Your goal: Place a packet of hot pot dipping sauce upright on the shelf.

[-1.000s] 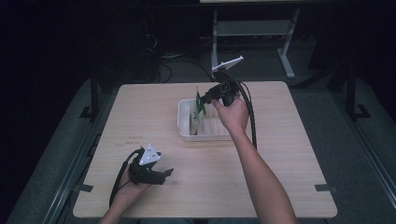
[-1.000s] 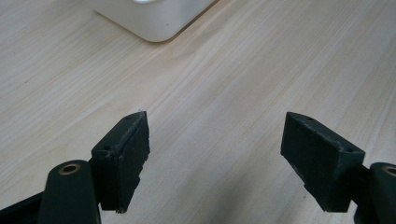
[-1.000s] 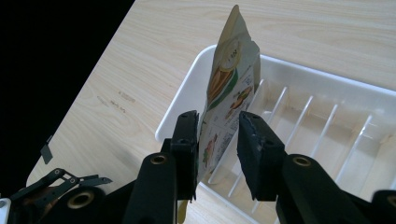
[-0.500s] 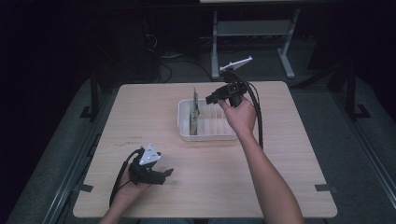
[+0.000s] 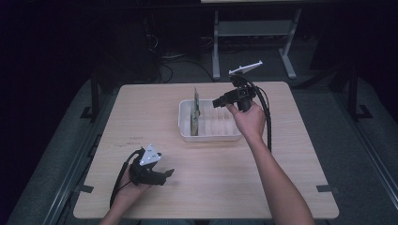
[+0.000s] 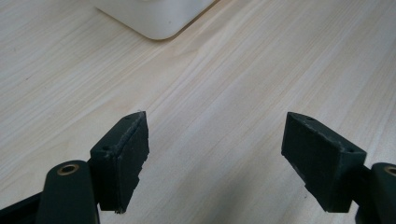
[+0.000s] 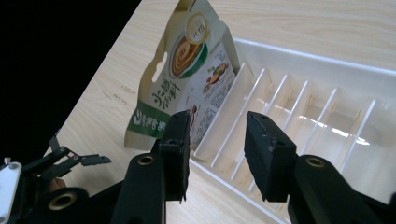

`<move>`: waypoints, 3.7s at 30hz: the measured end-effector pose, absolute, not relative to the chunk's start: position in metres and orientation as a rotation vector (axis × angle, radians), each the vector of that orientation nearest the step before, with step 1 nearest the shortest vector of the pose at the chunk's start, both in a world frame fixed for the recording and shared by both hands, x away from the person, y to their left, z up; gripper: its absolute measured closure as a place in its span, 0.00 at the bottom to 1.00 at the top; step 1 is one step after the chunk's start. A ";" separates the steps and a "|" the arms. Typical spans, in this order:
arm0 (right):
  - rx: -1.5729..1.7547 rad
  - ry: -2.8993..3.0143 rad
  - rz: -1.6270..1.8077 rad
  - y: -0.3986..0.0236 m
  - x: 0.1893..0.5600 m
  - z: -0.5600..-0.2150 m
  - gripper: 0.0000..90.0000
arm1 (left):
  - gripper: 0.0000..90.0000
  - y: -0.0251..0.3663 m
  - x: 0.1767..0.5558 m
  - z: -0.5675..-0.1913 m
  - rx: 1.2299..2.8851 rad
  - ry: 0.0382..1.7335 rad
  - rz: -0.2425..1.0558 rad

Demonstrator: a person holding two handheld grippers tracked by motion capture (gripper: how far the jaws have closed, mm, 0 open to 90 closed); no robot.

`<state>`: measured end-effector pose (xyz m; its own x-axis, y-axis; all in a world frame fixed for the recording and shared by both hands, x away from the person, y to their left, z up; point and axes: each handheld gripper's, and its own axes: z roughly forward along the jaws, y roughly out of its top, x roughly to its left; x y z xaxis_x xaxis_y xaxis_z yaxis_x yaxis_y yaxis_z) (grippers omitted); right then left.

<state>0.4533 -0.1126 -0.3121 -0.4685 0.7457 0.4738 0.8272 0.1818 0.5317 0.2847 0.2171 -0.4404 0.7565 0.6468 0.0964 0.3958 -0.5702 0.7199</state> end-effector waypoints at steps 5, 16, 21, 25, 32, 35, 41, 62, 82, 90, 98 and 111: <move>-1.552 -2.329 -1.163 -0.119 0.449 -0.317 0.65 | 0.25 0.218 0.285 -0.440 2.246 0.779 0.461; -1.546 -2.316 -1.170 -0.134 0.439 -0.326 0.64 | 0.25 0.218 0.286 -0.441 2.246 0.783 0.457; -1.539 -2.316 -1.179 -0.139 0.435 -0.328 0.64 | 0.25 0.218 0.286 -0.441 2.243 0.788 0.454; -1.531 -2.320 -1.164 -0.145 0.429 -0.335 0.63 | 0.25 0.219 0.286 -0.441 2.241 0.789 0.453; -1.521 -2.307 -1.183 -0.153 0.421 -0.341 0.62 | 0.25 0.219 0.287 -0.442 2.242 0.790 0.451; -1.513 -2.299 -1.195 -0.160 0.415 -0.345 0.61 | 0.25 0.219 0.287 -0.442 2.243 0.792 0.447; -1.509 -2.287 -1.202 -0.170 0.407 -0.351 0.60 | 0.25 0.219 0.288 -0.442 2.239 0.797 0.442; -1.496 -2.277 -1.243 -0.201 0.368 -0.369 0.56 | 0.25 0.219 0.288 -0.442 2.242 0.797 0.450; -1.520 -2.297 -1.226 -0.227 0.337 -0.389 0.54 | 0.25 0.221 0.289 -0.443 2.226 0.814 0.441; -1.540 -2.268 -1.240 -0.238 0.328 -0.398 0.53 | 0.25 0.222 0.288 -0.442 2.221 0.818 0.444; -1.567 -2.237 -1.253 -0.253 0.315 -0.409 0.53 | 0.25 0.221 0.288 -0.443 2.220 0.819 0.444; -1.603 -2.177 -1.267 -0.268 0.300 -0.434 0.52 | 0.25 0.222 0.288 -0.443 2.224 0.818 0.447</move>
